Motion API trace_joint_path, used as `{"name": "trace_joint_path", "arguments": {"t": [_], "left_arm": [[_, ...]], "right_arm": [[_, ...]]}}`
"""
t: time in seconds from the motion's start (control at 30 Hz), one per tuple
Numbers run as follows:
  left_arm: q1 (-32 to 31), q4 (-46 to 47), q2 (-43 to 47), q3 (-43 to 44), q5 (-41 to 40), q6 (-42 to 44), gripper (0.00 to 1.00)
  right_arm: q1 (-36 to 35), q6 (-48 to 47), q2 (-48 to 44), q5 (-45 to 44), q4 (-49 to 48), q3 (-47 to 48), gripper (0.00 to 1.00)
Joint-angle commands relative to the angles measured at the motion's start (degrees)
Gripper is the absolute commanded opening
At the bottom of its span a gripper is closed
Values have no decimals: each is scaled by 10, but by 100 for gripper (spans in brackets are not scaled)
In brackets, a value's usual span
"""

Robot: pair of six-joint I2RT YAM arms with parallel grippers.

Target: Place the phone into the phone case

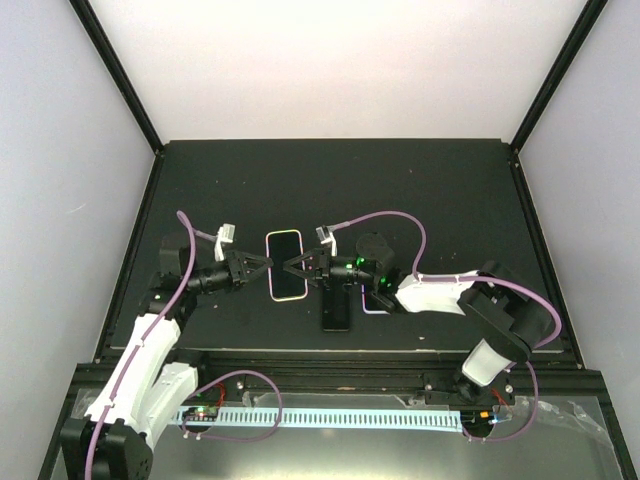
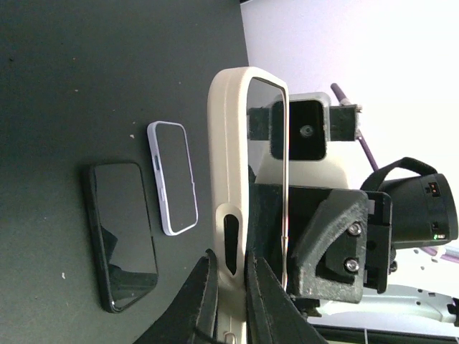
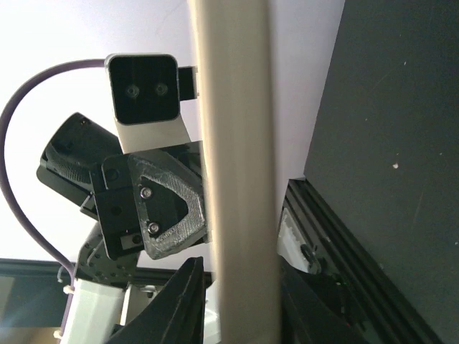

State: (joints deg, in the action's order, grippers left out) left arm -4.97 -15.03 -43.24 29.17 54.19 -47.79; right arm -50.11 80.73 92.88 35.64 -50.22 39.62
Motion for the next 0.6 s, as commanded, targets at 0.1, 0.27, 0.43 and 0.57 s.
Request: {"name": "trace_joint_path", "arguments": {"t": [0.1,0.27,0.43,0.57], "left_arm": [[1,-1,-29,22,-30,34,1],[1,9,-65,15,-54,47,2],[1,33,-118,2,-81,53,2],[1,60,-164,-10,-110,48,1]], "right_arm": [[7,-36,-29,2,4,-4,40],[22,-73,-27,-19,51,-11,52],[41,-84,8,-15,45,-10,52],[56,-110,34,-29,80,-12,55]]}}
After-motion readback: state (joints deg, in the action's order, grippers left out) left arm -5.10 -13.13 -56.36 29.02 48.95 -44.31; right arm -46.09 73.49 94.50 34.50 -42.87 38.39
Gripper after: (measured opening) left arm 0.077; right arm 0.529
